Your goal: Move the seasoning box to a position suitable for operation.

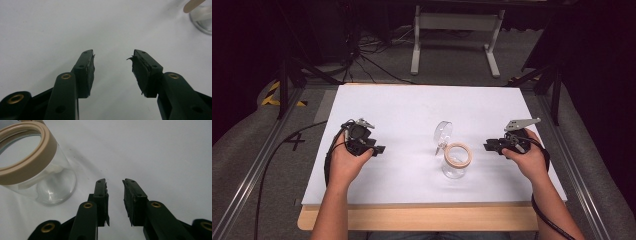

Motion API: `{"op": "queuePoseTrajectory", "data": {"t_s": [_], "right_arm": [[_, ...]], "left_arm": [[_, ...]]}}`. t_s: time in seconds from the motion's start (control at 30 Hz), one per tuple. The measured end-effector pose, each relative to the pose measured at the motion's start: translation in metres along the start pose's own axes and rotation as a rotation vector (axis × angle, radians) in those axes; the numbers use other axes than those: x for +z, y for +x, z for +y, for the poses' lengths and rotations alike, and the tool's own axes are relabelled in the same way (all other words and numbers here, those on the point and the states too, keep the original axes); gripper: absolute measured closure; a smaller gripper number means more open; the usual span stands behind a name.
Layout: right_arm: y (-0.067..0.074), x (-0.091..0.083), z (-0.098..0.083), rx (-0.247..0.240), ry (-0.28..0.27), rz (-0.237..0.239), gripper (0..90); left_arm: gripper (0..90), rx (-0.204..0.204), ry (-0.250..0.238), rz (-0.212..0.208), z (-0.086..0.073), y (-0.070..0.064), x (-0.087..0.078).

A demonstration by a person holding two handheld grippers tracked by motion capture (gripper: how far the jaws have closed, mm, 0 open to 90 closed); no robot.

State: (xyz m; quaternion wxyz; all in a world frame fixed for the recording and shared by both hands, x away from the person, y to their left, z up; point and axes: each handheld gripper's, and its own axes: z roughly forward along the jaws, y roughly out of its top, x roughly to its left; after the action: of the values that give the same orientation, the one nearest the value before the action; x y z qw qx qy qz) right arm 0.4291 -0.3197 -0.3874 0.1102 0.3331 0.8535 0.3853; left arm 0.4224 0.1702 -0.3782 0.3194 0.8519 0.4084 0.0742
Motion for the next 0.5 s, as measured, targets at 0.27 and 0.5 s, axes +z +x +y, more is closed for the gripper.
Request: {"op": "queuePoseTrajectory", "data": {"t_s": [0.27, 0.5], "right_arm": [[0.004, 0.0, 0.001, 0.004, -0.006, 0.019, 72.9], [0.009, 0.009, 0.002, -0.01, 0.007, 0.071, 77.8]], "left_arm": [[52.0, 0.024, 0.006, -0.021, 0.005, -0.012, -0.013], [52.4, 0.063, 0.005, -0.063, 0.011, -0.029, -0.026]]}}
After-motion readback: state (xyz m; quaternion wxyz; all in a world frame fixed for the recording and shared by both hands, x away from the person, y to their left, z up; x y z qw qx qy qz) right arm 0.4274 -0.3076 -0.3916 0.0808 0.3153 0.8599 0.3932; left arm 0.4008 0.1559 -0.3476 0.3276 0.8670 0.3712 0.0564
